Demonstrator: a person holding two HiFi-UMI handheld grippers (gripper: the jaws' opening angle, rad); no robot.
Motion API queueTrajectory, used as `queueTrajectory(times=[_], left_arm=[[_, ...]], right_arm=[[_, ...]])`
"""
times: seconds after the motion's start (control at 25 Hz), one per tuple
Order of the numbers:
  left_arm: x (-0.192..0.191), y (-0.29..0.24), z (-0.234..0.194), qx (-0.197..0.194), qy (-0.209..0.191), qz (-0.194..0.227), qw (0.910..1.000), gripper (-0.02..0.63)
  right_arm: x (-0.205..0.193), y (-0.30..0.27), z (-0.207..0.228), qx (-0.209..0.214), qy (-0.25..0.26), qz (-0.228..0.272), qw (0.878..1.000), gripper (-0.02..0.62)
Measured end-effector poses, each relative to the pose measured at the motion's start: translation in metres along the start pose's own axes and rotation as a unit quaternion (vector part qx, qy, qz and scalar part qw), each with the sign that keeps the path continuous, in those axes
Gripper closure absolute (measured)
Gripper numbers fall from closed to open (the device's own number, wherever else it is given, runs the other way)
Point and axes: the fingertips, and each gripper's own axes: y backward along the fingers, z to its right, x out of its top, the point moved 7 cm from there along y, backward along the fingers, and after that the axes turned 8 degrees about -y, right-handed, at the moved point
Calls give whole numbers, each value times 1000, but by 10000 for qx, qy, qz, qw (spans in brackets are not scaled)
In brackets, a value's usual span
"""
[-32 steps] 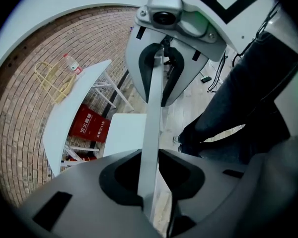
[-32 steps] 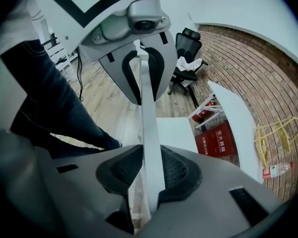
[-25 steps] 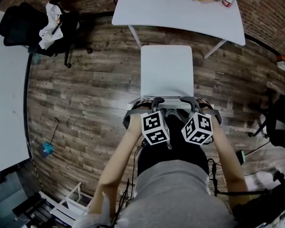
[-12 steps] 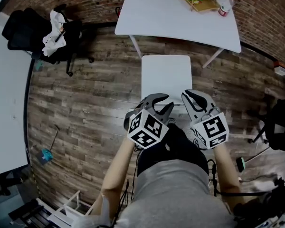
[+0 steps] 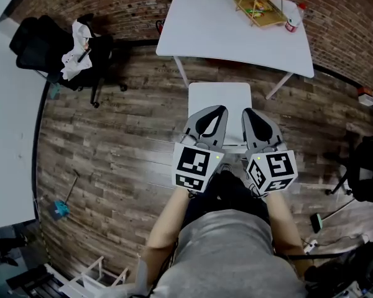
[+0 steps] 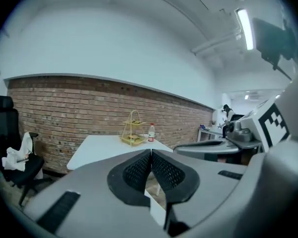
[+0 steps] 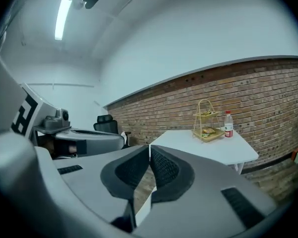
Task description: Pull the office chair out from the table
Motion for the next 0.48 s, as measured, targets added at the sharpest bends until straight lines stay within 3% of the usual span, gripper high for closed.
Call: queueTrajectory(times=[0.2, 0.48], left_arm=[[-1, 5, -3, 564, -8, -76, 9984, 591], [-1, 8, -2, 673, 19, -115, 9977, 591]], right_arm=[[6, 0, -8, -259, -39, 171, 9995, 580], [7, 2, -13, -332, -24, 196, 9993, 581]])
